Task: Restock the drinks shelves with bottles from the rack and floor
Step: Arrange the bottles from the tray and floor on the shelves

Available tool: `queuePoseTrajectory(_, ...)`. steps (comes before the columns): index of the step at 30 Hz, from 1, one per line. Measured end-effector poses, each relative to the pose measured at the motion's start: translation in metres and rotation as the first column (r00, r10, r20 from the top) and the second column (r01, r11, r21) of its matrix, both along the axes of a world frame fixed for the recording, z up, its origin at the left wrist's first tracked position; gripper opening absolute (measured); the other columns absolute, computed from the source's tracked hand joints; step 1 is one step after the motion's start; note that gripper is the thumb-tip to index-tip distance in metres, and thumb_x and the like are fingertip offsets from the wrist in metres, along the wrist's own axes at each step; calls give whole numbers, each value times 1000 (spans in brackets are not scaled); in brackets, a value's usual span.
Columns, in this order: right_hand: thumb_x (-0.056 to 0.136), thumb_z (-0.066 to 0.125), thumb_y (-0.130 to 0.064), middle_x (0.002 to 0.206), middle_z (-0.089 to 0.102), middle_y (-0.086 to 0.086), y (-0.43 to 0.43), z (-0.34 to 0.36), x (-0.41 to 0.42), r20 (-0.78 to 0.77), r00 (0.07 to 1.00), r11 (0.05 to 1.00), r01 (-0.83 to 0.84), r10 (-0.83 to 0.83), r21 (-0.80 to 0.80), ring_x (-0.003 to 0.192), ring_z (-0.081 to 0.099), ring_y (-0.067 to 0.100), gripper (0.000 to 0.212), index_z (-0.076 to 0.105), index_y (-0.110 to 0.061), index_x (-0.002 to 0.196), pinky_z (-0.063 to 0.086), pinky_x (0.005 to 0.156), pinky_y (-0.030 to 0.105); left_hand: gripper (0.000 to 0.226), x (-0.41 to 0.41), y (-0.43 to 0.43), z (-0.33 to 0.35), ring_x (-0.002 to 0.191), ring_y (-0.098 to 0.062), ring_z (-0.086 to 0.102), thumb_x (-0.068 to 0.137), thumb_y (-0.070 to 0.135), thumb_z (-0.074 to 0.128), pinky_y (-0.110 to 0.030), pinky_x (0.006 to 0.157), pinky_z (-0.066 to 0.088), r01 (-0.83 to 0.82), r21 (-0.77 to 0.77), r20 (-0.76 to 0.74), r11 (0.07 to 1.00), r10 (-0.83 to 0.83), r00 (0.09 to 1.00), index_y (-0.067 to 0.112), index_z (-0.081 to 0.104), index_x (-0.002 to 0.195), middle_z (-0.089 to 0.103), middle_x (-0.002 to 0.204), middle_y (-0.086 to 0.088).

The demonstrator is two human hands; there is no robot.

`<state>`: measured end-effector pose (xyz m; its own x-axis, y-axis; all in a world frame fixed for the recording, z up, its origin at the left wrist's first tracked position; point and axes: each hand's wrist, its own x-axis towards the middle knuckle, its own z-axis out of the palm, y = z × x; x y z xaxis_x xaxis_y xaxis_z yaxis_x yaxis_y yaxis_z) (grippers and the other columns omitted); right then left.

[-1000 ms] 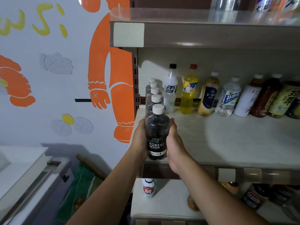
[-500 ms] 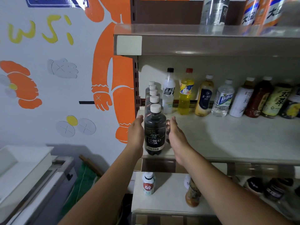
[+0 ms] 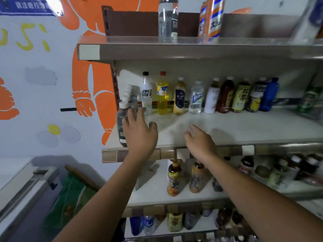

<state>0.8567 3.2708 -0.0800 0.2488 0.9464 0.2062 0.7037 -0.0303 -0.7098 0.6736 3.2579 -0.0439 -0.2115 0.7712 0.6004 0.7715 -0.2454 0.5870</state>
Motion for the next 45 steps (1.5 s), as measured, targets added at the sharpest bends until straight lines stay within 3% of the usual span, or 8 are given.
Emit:
queuePoseTrajectory(4, 92, 43, -48, 144, 53, 1, -62, 3, 78, 229, 965, 991, 129, -130, 20, 124, 53, 27, 56, 48, -25, 143, 43, 97, 39, 49, 86, -35, -4, 143, -38, 18, 93, 27, 50, -51, 115, 24, 148, -191, -254, 970, -195, 947, 25, 44, 141, 29, 156, -4)
queuePoseTrajectory(8, 90, 44, -51, 150, 43, 2, -134, -8, 162, 372, 889, 958, 288, -269, 5, 134, 42, 30, 58, 47, -25, 141, 40, 105, 44, 50, 182, -73, -16, 144, -38, 15, 96, 35, 49, -51, 113, 25, 311, -297, -386, 903, -411, 826, 26, 39, 144, 25, 157, -3)
queuePoseTrajectory(11, 91, 44, -53, 152, 41, 3, -193, -21, 221, 455, 820, 914, 405, -347, -33, 139, 35, 30, 57, 46, -26, 141, 30, 112, 46, 50, 256, -105, -32, 137, -40, 24, 95, 33, 48, -52, 108, 34, 427, -353, -466, 833, -552, 692, 20, 40, 143, 30, 153, -7)
queuePoseTrajectory(17, 94, 46, -48, 124, 65, 4, -318, -54, 306, 534, 668, 762, 644, -519, -66, 114, 60, 28, 47, 55, -21, 131, 44, 97, 38, 55, 406, -205, -67, 135, -34, 36, 90, 38, 54, -48, 106, 37, 650, -474, -564, 594, -772, 295, 23, 44, 142, 36, 149, -7)
queuePoseTrajectory(22, 96, 42, -43, 109, 67, 5, -402, -83, 353, 564, 523, 580, 810, -639, -94, 100, 63, 28, 35, 62, -21, 115, 45, 85, 35, 44, 475, -263, -91, 126, -31, 45, 94, 30, 49, -43, 97, 44, 776, -457, -573, 434, -811, 116, 22, 47, 137, 42, 143, -4)
queuePoseTrajectory(33, 92, 53, -41, 133, 49, 16, -434, -134, 405, 398, 242, 122, 945, -885, -304, 120, 51, 39, 51, 48, -12, 135, 44, 95, 42, 45, 557, -239, -139, 118, -31, 46, 93, 26, 47, -36, 85, 43, 851, -505, -484, 142, -863, -143, 22, 45, 138, 43, 139, -2)
queuePoseTrajectory(40, 92, 57, -34, 124, 57, 22, -399, -154, 452, -17, 64, 65, 928, -998, -366, 114, 57, 41, 46, 51, -2, 124, 49, 94, 45, 42, 567, -205, -161, 110, -29, 52, 95, 30, 45, -36, 83, 46, 822, -566, -411, 72, -888, -206, 21, 46, 136, 44, 138, -1)
queuePoseTrajectory(45, 94, 52, -53, 139, 48, 29, -385, -164, 502, -9, 31, 32, 907, -999, -420, 127, 48, 44, 71, 38, 0, 139, 42, 105, 50, 40, 568, -195, -168, 106, -25, 56, 95, 25, 48, -35, 85, 49, 798, -602, -291, 3, -932, -217, 19, 52, 135, 55, 128, -1)
